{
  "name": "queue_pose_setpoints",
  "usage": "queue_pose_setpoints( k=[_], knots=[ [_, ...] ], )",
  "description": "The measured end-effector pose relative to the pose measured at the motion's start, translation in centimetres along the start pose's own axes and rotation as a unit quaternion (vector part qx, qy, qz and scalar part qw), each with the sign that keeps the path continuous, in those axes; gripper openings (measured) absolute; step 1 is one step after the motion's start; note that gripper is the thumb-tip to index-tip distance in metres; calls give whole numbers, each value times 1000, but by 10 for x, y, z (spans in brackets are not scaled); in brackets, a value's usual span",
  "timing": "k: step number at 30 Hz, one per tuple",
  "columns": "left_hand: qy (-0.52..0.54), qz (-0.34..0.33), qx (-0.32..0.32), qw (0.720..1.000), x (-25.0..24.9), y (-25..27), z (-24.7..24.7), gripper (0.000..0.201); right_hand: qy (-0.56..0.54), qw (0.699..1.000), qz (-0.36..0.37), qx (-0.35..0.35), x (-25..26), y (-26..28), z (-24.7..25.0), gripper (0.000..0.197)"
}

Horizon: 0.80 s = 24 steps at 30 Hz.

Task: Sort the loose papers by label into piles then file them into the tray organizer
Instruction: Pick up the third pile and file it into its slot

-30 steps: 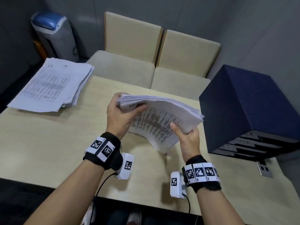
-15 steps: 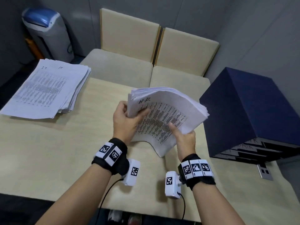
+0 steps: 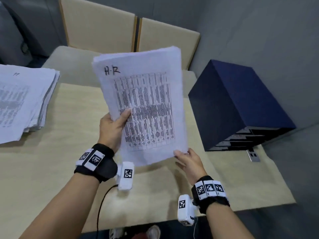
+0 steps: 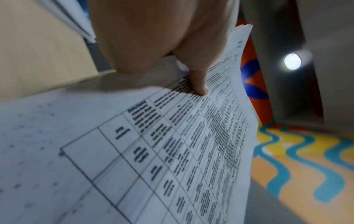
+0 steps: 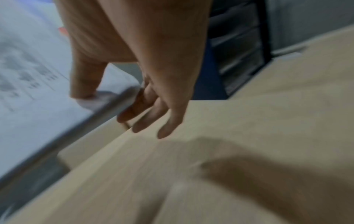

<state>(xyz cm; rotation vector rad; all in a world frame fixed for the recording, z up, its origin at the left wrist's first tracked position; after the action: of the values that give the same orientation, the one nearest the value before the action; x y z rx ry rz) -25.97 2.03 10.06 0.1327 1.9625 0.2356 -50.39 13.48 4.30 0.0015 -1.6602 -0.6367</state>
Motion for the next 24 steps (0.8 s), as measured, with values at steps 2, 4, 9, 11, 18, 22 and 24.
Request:
queue_pose_setpoints(
  k=[2,4,9,11,18,22,24],
  knots=[
    [65,23,15,997,0,3,-14,8,-132,991,-7,-7,-4,11,14,71],
    [101,52,44,993,5,8,-33,9,-197,980,10,15,5,26,18,79],
    [98,109,105,984,35,38,-84,20,-151,985,75,-48,39,53,45,50],
    [66,127,116,983,51,49,-103,33,-91,982,124,-111,49,60,73,43],
    [-27,166,127,978,101,97,-164,28,2,963,193,-190,74,103,201,14],
    [-65,172,150,971,138,147,-209,21,-45,973,142,-179,62,133,288,21],
    [-93,167,158,969,158,174,-231,19,-68,973,122,-186,54,146,326,28]
  ],
)
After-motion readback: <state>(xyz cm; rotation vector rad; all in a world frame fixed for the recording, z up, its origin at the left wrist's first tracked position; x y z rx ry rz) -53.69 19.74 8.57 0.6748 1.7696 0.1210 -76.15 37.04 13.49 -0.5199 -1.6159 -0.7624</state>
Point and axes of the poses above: each hand's wrist, its own y-axis away from the middle knuckle, its own z-axis out of the back of the hand, x = y × z, the point moved 1 cm from there along -y, towards the middle knuckle, and after that the axes turned 7 degrees about z, right-handed, at the moved point
